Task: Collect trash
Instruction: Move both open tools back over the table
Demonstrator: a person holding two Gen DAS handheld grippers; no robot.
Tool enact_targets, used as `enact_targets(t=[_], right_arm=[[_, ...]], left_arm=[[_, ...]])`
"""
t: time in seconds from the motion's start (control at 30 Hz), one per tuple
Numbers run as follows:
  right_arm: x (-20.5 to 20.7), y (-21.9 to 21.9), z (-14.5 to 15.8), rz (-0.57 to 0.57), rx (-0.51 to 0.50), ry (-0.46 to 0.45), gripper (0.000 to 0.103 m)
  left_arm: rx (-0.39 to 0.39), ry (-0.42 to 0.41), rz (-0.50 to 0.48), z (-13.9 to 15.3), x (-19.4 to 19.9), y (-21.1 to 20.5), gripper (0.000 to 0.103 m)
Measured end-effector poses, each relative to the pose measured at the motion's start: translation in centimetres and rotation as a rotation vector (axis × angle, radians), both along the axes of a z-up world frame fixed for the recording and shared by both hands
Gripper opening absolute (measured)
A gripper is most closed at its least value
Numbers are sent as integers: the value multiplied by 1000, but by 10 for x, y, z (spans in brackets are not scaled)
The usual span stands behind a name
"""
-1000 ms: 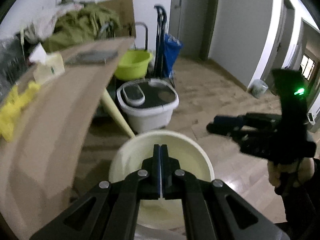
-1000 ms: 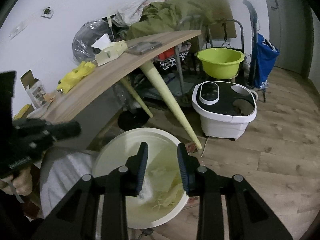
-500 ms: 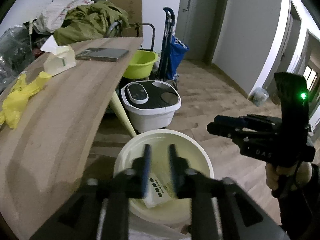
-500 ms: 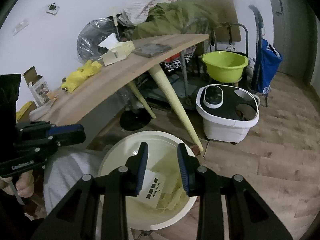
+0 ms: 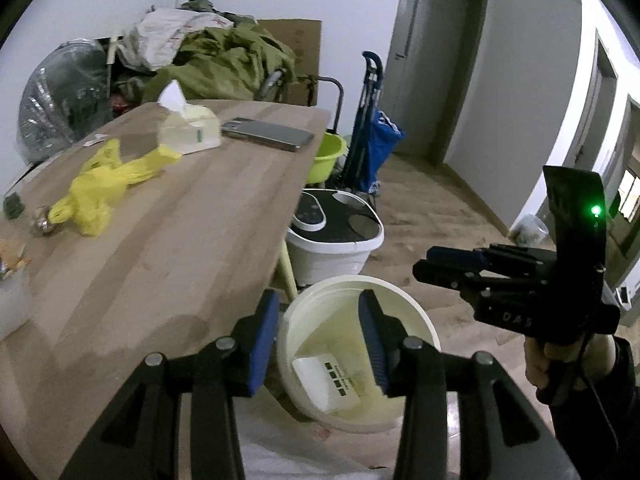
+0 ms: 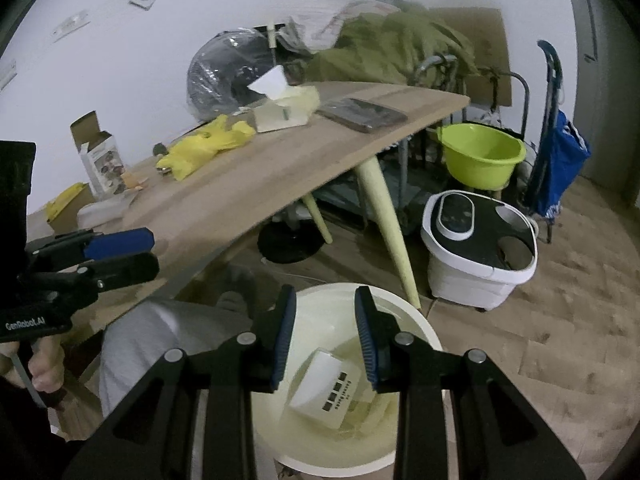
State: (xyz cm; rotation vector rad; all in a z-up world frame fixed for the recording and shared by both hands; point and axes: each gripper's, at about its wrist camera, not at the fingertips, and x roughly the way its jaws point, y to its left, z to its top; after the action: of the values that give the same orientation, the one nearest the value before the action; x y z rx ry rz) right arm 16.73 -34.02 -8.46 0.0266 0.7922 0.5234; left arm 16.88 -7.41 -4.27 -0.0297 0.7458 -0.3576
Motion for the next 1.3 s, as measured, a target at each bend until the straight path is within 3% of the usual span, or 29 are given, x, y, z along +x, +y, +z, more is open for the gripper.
enact_targets(t=[0.57, 1.17, 1.3], right_arm=[[3, 71, 23, 137, -9, -42, 28], [30, 148, 37, 285, 5, -41, 28], [39, 165, 41, 309, 18, -39, 43]], left_arm=[[-20, -32, 148, 12, -30, 69, 43], [-15, -13, 326, 17, -40, 144, 46], [-9, 0, 357, 20, -39, 160, 46]])
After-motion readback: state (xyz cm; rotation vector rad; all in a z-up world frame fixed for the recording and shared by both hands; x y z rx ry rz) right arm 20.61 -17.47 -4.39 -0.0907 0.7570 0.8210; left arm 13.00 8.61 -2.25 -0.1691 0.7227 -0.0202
